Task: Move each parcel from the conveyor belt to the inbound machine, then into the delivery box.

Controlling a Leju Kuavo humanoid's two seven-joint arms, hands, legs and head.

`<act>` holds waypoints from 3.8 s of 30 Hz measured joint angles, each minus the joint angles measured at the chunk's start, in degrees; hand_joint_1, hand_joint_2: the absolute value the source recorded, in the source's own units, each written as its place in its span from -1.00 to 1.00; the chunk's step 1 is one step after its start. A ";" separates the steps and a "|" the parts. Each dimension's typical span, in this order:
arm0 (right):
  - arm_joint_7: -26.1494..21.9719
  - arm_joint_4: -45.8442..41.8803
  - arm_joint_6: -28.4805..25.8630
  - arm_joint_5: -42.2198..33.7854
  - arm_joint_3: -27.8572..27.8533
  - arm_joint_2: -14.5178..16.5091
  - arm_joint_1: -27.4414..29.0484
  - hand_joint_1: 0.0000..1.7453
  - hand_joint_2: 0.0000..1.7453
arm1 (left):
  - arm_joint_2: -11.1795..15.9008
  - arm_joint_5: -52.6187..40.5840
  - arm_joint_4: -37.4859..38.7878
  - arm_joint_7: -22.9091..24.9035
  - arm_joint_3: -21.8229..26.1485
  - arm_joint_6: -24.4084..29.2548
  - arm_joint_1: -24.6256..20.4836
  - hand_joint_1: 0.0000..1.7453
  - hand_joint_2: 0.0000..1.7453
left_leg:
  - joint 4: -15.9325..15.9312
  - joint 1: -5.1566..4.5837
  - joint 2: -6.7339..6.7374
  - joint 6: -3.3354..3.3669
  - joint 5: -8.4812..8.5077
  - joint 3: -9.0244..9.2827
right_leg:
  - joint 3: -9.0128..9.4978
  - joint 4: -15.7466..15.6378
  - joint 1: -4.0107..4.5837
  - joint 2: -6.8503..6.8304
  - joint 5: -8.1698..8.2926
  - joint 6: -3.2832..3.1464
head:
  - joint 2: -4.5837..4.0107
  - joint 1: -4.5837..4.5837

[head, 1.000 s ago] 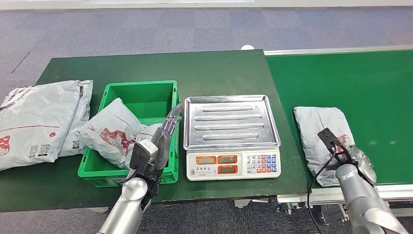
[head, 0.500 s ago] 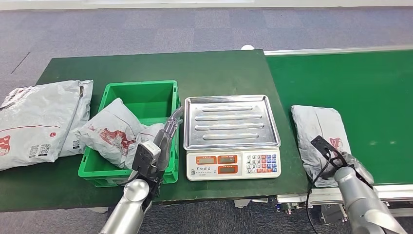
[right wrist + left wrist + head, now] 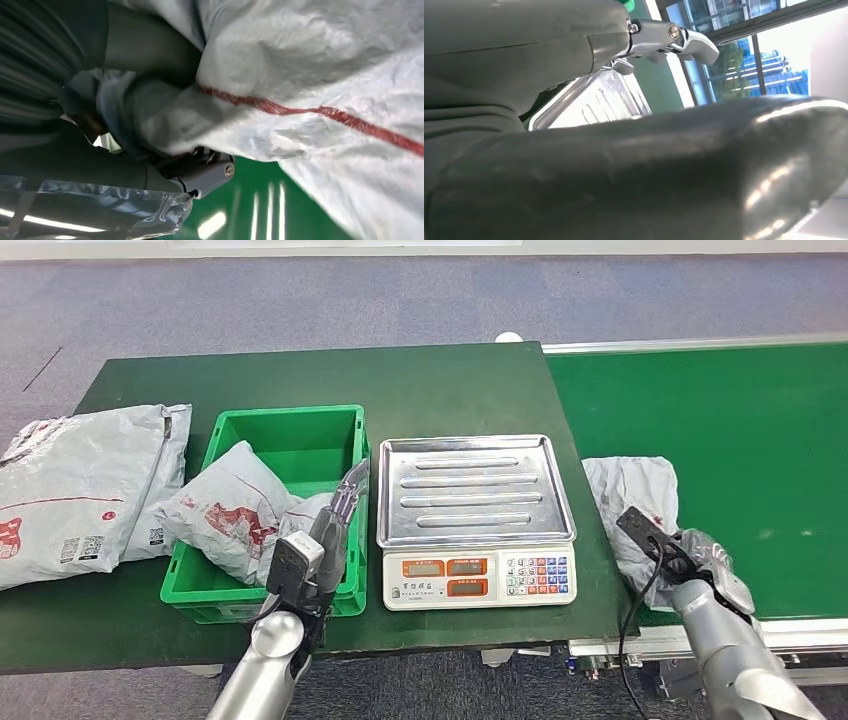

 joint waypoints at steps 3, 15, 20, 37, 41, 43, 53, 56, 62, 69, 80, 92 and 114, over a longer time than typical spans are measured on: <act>-3.50 -2.03 -6.54 0.64 1.43 0.36 0.56 1.00 1.00 | 0.03 0.37 -0.95 0.20 0.31 -0.33 0.35 -1.00 -1.00 | 0.00 0.00 -0.01 0.00 0.00 0.00 | 0.00 0.00 0.00 0.00 0.00 0.00 | 0.00 0.01; -8.79 -11.03 -21.01 -3.15 2.31 1.50 3.05 1.00 1.00 | 0.04 0.68 -1.80 0.25 0.70 -0.96 0.31 -1.00 -1.00 | 0.00 -0.01 -0.02 0.00 0.00 -0.01 | -0.01 0.00 -0.01 -0.02 0.00 0.00 | 0.00 0.00; -8.89 -12.17 -21.02 -3.15 2.31 1.83 3.34 1.00 1.00 | 0.04 0.73 -1.81 0.26 0.71 -0.96 0.30 -1.00 -1.00 | 0.00 0.00 -0.02 0.00 0.00 -0.01 | -0.01 0.00 -0.01 -0.02 0.00 0.00 | 0.00 0.00; -40.03 -38.81 -37.07 -23.50 -7.32 9.96 11.83 1.00 1.00 | -0.08 1.18 -0.96 -0.15 0.70 -1.20 -0.73 -1.00 -1.00 | -0.02 0.03 -0.05 -0.02 -0.02 -0.01 | -0.03 0.00 0.04 -0.05 -0.05 -0.03 | 0.00 0.01; -41.41 -50.24 -37.08 -16.77 -6.33 13.31 16.59 1.00 1.00 | -0.06 1.49 -0.52 -0.63 0.71 -1.49 -1.03 -1.00 -1.00 | -0.03 0.05 0.00 -0.06 -0.05 0.01 | -0.02 0.00 0.05 0.00 -0.07 -0.04 | 0.00 0.02; -40.68 -54.09 -37.06 -9.20 -3.90 14.60 18.74 1.00 1.00 | -0.04 1.54 -0.22 -0.80 0.70 -1.72 -1.51 -1.00 -1.00 | -0.03 0.05 0.08 -0.09 -0.07 0.04 | -0.03 0.00 0.05 0.09 -0.07 -0.05 | 0.00 0.01; -30.00 -55.68 -31.40 -3.23 11.22 12.32 22.79 1.00 1.00 | 0.42 2.20 0.84 -1.40 0.70 -2.03 -2.31 -1.00 -1.00 | -0.01 0.02 0.10 -0.06 -0.04 0.04 | -0.01 0.00 0.01 0.09 -0.05 -0.04 | 0.00 0.00; -25.63 -54.32 -19.15 -2.98 14.88 10.18 22.95 1.00 1.00 | 0.68 2.19 0.94 -1.76 0.70 -2.37 -2.29 -1.00 -1.00 | -0.01 0.02 0.08 -0.06 -0.05 0.04 | -0.01 0.00 0.01 0.08 -0.05 -0.04 | 0.00 0.00; -23.10 -49.51 -1.52 -5.79 19.37 7.04 23.35 1.00 1.00 | 1.22 1.95 1.14 -2.04 0.70 -2.90 -2.19 -1.00 -1.00 | -0.01 0.03 0.03 -0.06 -0.05 0.01 | -0.02 0.00 0.02 0.03 -0.06 -0.04 | 0.00 0.00; -25.08 -48.83 4.60 -13.62 21.49 5.22 23.76 0.99 1.00 | 1.44 1.44 1.05 -1.65 0.70 -3.04 -1.83 -1.00 -1.00 | -0.01 0.03 0.04 -0.07 -0.06 0.02 | -0.03 0.00 0.03 0.05 -0.07 -0.04 | 0.00 0.00; -33.99 -53.93 -0.93 -25.81 21.85 5.44 25.03 -1.00 1.00 | 1.43 1.67 0.84 -1.26 0.70 -2.77 -1.56 -1.00 -1.00 | -0.01 0.03 0.06 -0.07 -0.06 0.03 | -0.03 0.00 0.02 0.07 -0.06 -0.04 | 0.00 0.00; -36.93 -61.24 -4.15 -34.81 20.81 6.58 26.69 -1.00 1.00 | 1.42 2.21 0.86 -1.25 0.66 -2.62 -1.57 -1.00 -1.00 | -0.01 0.02 0.09 -0.07 -0.06 0.04 | -0.03 0.00 0.02 0.09 -0.06 -0.04 | 0.00 0.00; -26.11 -61.83 -2.01 -43.76 18.26 7.23 27.35 -1.00 1.00 | 1.39 3.15 1.33 -1.48 0.66 -2.29 -1.57 -1.00 -1.00 | -0.01 0.02 0.08 -0.07 -0.06 0.04 | -0.03 0.00 0.01 0.08 -0.06 -0.04 | 0.00 0.00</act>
